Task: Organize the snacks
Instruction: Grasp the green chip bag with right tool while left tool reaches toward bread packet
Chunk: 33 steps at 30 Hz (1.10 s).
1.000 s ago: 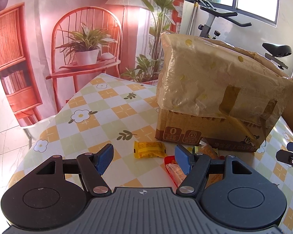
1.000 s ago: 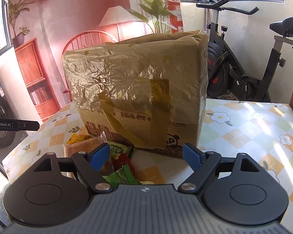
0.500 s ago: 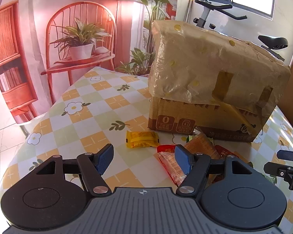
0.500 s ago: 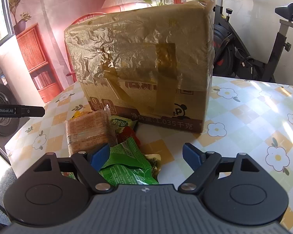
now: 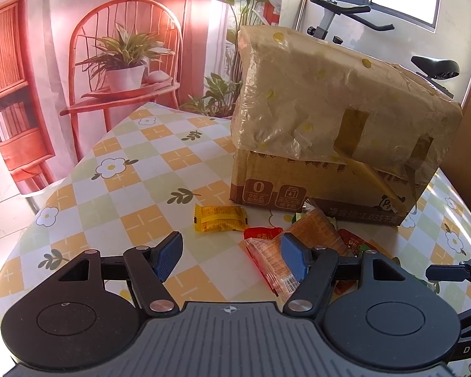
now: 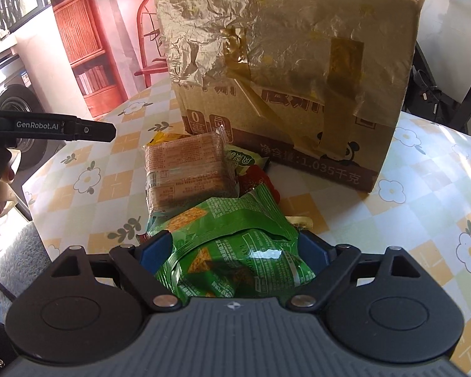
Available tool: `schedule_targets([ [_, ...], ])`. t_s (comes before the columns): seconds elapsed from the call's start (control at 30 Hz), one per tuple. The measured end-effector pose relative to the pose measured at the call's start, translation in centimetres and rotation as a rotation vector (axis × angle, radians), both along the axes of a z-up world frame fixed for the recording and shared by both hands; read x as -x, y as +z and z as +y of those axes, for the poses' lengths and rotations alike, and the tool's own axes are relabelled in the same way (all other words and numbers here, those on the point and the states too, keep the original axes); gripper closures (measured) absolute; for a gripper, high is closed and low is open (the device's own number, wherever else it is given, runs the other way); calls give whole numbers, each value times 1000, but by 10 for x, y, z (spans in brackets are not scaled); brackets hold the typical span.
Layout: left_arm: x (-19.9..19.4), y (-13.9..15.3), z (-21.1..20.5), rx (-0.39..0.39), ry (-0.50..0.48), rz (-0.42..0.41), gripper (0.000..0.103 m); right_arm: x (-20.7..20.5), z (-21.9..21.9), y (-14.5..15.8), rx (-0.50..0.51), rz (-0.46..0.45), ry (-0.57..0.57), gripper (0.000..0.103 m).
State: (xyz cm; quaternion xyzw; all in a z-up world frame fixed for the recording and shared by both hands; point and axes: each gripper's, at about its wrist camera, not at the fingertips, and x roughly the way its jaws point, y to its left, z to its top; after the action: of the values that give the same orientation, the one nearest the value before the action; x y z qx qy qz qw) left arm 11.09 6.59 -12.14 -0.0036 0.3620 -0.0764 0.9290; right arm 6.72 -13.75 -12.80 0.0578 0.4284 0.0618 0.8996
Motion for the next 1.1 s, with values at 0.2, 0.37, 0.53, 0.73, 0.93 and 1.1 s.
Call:
schedule_targets([
  [0.2, -1, -5, -3, 11, -10, 12, 32, 9, -13, -8, -23, 36, -47, 7],
  [0.37, -1, -4, -2, 24, -12, 8, 32, 0, -34, -9, 50, 28, -108, 6],
  [0.53, -1, -7, 0, 49, 3, 17, 32, 1, -55, 1, 27, -23, -165, 8],
  [0.73, -4, -11, -4, 39, -1, 26, 32, -18, -44, 7, -40, -58, -202, 7],
  [0.93, -7, -11, -6, 36, -13, 28, 32, -48, -35, -8, -36, 9, -291, 6],
  [1.1, -10, -15, -6, 29, -18, 42, 32, -56, -31, -23, 13, 45, -298, 1],
])
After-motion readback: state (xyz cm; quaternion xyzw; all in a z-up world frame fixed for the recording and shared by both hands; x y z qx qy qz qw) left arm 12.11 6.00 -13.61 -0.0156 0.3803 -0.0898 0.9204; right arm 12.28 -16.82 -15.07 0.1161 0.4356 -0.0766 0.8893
